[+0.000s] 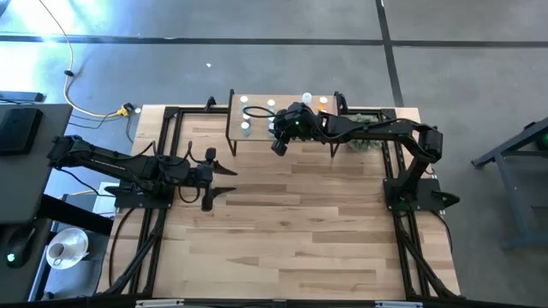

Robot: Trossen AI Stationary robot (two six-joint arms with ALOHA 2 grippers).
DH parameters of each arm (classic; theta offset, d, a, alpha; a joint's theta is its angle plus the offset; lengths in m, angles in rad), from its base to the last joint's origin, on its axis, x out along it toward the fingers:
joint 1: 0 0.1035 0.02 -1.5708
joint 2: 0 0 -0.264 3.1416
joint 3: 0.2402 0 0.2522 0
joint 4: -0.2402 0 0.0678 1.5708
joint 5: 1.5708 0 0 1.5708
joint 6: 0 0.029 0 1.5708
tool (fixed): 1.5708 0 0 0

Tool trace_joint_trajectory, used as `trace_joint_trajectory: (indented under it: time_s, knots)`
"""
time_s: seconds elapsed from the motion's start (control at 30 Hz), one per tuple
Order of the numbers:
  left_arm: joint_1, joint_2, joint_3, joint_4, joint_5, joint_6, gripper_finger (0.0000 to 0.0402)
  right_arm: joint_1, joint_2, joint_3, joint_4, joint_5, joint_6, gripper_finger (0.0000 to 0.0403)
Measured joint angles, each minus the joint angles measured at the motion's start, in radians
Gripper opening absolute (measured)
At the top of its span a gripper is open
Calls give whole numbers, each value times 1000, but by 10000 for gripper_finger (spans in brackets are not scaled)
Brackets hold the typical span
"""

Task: Pick and place medicine bottles onto shelf by color
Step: Put the green pill bottle on the shelf aligned with the other green pill bottles

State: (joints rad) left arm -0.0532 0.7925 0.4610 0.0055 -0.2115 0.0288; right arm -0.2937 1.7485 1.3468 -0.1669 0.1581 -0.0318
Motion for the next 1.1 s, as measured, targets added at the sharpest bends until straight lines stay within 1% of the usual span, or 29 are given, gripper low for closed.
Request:
trace_joint_trajectory:
  time_s: [0.27,0.33,0.53,0.63,1.1]
  knots:
    - [0,0,0,-1,0,0,207,-1,0,0,14,-2,5,107]
    - [0,0,0,-1,0,0,207,-1,0,0,14,-2,5,118]
    - [0,0,0,-1,0,0,207,-1,0,0,15,3,14,169]
    - [0,0,0,-1,0,0,207,-1,0,0,15,6,8,182]
    - [0,0,0,-9,0,0,207,0,-32,0,16,7,8,185]
